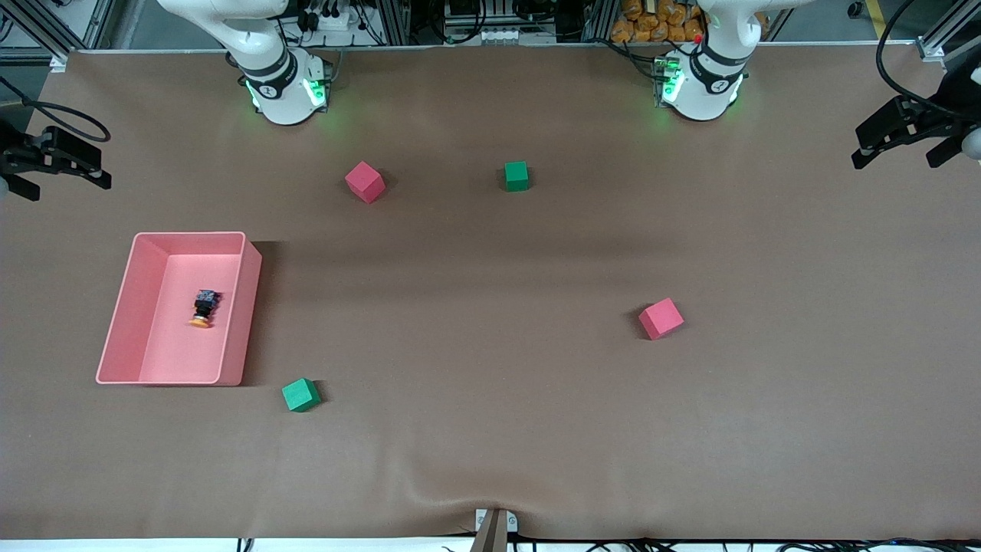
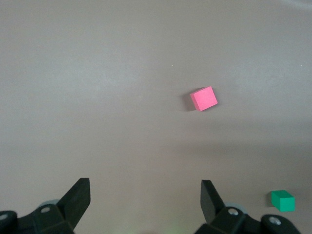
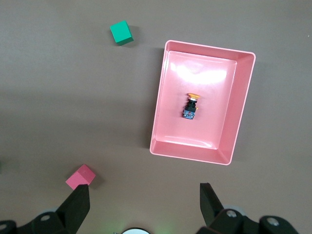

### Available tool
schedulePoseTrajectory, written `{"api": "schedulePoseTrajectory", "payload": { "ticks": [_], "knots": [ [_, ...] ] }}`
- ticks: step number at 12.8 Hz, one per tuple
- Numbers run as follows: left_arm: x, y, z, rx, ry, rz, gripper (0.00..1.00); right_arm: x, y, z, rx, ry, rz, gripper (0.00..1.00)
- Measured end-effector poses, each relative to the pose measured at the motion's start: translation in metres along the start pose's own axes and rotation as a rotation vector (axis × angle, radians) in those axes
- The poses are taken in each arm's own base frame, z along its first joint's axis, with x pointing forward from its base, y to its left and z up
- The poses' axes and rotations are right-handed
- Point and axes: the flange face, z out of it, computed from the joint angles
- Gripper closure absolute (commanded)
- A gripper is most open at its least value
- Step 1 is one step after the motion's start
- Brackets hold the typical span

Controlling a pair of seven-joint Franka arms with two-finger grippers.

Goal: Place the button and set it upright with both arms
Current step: 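Reach the right gripper down into the pink tray toward the button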

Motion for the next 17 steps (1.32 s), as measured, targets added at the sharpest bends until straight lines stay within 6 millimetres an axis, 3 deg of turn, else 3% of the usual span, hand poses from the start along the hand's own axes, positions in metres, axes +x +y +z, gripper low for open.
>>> {"api": "schedulePoseTrajectory", "payload": {
  "ticks": [5,7,10,13,15,17],
  "knots": [
    [0.002,-0.001,-0.003,0.001,0.007,-0.001,0.00,-0.006,0.001,0.006,0.002,-0.011,0.005,0.00],
    [0.003,-0.001,-0.003,0.000,0.007,-0.001,0.00,0.000,0.011,0.025,0.009,-0.045,0.020,0.00],
    [0.005,-0.003,-0.001,-0.001,0.004,-0.004,0.00,0.034,0.039,0.095,0.023,-0.151,0.057,0.00],
    [0.006,-0.005,-0.002,-0.001,0.006,-0.008,0.00,0.067,0.090,0.183,0.042,-0.207,0.124,0.00],
    [0.006,-0.004,-0.002,-0.001,0.006,-0.007,0.00,0.075,0.112,0.238,0.040,-0.190,0.153,0.00],
    [0.005,-0.003,-0.002,-0.001,0.006,-0.005,0.00,0.069,0.124,0.291,0.033,-0.158,0.172,0.00]
  ]
}}
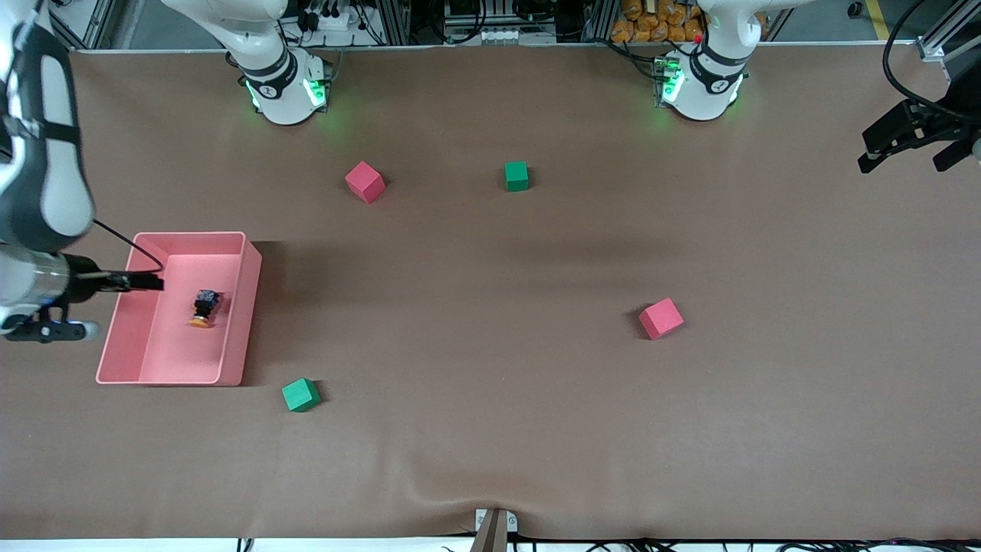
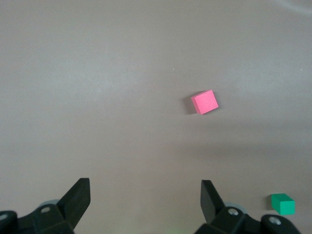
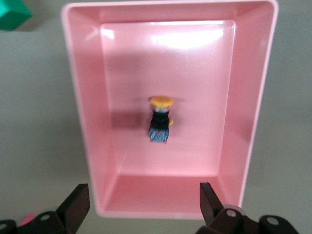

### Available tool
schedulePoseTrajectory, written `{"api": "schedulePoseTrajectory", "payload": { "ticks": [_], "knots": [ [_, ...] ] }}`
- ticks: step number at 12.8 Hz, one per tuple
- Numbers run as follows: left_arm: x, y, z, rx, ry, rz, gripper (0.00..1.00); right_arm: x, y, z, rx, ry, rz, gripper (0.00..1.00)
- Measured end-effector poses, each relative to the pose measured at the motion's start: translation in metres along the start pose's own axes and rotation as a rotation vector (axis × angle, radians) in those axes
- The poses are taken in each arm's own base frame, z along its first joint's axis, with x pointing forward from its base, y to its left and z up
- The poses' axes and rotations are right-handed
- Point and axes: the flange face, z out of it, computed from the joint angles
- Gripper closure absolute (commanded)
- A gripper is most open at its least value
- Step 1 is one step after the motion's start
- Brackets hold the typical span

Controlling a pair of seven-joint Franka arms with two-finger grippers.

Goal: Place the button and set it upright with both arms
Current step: 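Reach the right gripper down into the pink tray toward the button, then grasp the yellow-capped button with the right gripper and lift it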

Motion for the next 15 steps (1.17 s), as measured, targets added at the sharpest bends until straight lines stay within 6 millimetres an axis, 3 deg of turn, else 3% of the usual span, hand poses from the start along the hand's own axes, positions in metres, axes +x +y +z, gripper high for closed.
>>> {"api": "schedulePoseTrajectory", "payload": {
  "ticks": [3,5,12,13,15],
  "knots": [
    [0.000,0.003,0.000,0.000,0.000,0.005,0.00,-0.002,0.010,0.075,-0.007,0.041,0.018,0.00],
    [0.000,0.004,0.000,0.000,0.001,0.007,0.00,-0.001,0.011,0.109,-0.012,0.063,0.021,0.00],
    [0.000,0.005,-0.002,0.000,0.004,0.009,0.00,0.013,0.014,0.161,-0.005,0.094,0.052,0.00],
    [0.000,0.004,-0.002,0.000,0.004,0.007,0.00,0.014,0.015,0.167,-0.004,0.095,0.055,0.12],
    [0.000,0.002,-0.003,0.000,0.006,0.004,0.00,0.015,0.015,0.175,-0.003,0.091,0.057,0.61]
  ]
}}
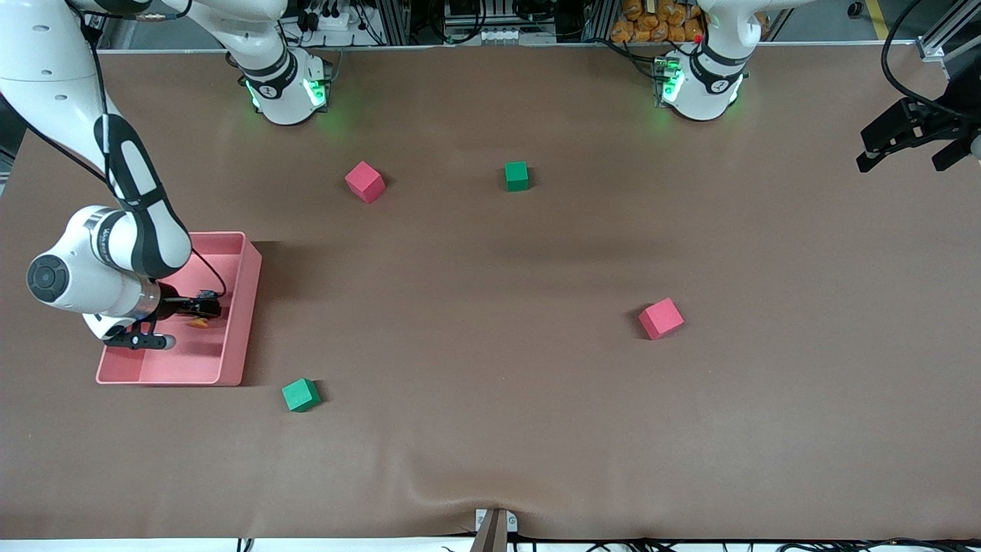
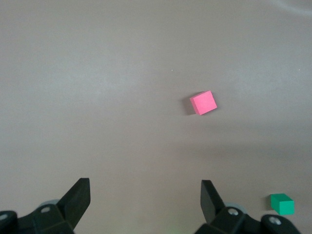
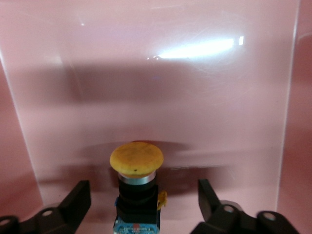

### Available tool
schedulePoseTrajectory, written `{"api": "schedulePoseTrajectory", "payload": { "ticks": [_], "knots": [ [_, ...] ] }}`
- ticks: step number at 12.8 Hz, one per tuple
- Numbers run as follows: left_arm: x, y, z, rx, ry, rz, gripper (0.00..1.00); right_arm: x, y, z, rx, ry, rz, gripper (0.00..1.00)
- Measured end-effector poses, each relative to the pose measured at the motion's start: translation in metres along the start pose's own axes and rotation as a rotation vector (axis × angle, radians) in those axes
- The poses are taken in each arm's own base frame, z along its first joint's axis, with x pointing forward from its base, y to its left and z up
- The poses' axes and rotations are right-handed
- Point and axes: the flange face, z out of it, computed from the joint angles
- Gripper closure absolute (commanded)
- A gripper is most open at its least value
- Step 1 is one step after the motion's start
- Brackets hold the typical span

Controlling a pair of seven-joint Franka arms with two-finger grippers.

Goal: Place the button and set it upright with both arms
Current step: 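Grasp the yellow-capped button with the right gripper and lift it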

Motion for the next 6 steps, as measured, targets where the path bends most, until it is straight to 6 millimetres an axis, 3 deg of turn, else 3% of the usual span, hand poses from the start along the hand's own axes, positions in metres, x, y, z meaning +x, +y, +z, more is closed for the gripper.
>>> {"api": "schedulePoseTrajectory", "payload": {
  "ticks": [3,6],
  "knots": [
    [-0.0001,-0.0005,0.0001,0.000,-0.001,-0.001,0.00,-0.0001,0.0002,0.0051,0.001,-0.006,0.001,1.00],
    [-0.0024,-0.0030,0.0010,0.001,-0.020,-0.005,0.00,0.0016,0.0005,0.0030,0.000,0.000,0.001,1.00]
  ]
}}
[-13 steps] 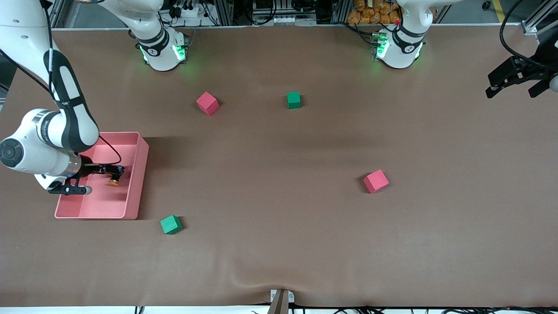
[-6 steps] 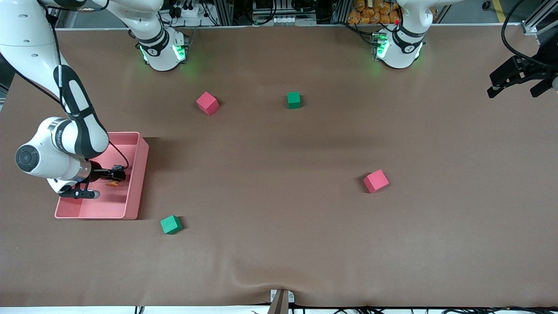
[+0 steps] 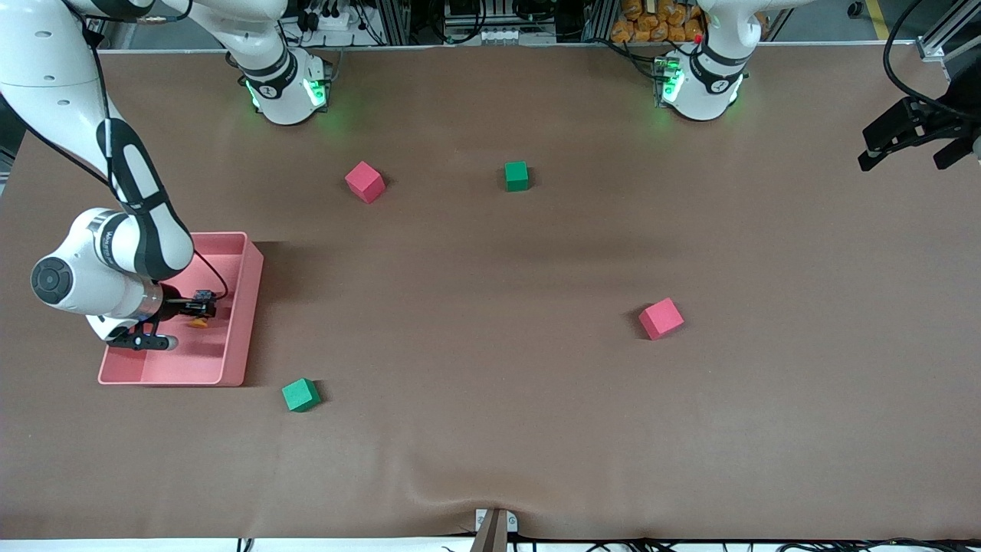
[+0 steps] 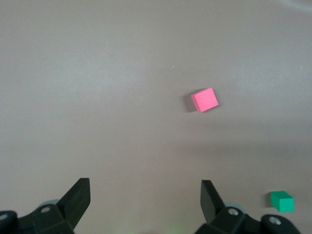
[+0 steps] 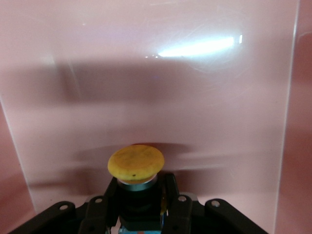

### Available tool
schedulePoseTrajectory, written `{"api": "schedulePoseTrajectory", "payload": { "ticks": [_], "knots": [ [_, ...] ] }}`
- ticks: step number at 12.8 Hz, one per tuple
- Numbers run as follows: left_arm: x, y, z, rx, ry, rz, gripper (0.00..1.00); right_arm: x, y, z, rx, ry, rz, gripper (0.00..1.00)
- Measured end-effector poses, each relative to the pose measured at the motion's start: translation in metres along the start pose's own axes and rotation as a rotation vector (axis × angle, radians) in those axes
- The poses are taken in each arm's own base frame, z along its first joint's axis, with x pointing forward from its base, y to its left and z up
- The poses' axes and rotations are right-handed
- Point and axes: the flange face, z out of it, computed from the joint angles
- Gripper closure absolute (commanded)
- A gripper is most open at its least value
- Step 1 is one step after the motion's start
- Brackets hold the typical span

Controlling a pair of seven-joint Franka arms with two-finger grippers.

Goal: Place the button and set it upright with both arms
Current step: 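Grasp the yellow-capped button with the right gripper and lift it, then carry the button with the right gripper to the table middle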

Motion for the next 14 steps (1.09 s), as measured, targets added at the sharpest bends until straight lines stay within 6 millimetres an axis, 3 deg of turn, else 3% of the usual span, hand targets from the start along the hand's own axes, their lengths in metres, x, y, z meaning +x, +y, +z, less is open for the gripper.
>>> {"api": "schedulePoseTrajectory", "payload": {
  "ticks": [4,6,8,10,12,14],
  "knots": [
    [-0.001,-0.001,0.000,0.001,-0.007,-0.001,0.00,0.008,0.000,-0.017,0.009,-0.040,-0.002,1.00],
    [-0.003,-0.001,0.001,0.002,-0.024,-0.001,0.00,0.021,0.000,-0.052,0.022,-0.101,-0.006,1.00],
    [-0.005,-0.001,0.002,0.003,-0.040,-0.001,0.00,0.033,-0.004,-0.101,0.037,-0.154,-0.015,1.00],
    [-0.006,-0.001,0.002,0.003,-0.044,-0.001,0.00,0.040,-0.020,-0.147,0.060,-0.181,-0.018,1.00],
    [-0.006,0.000,0.002,0.003,-0.047,0.000,0.00,0.046,-0.066,-0.182,0.091,-0.189,0.047,1.00],
    [-0.007,0.001,0.003,0.003,-0.051,0.003,0.00,0.048,-0.149,-0.199,0.126,-0.188,0.122,1.00]
  ]
}}
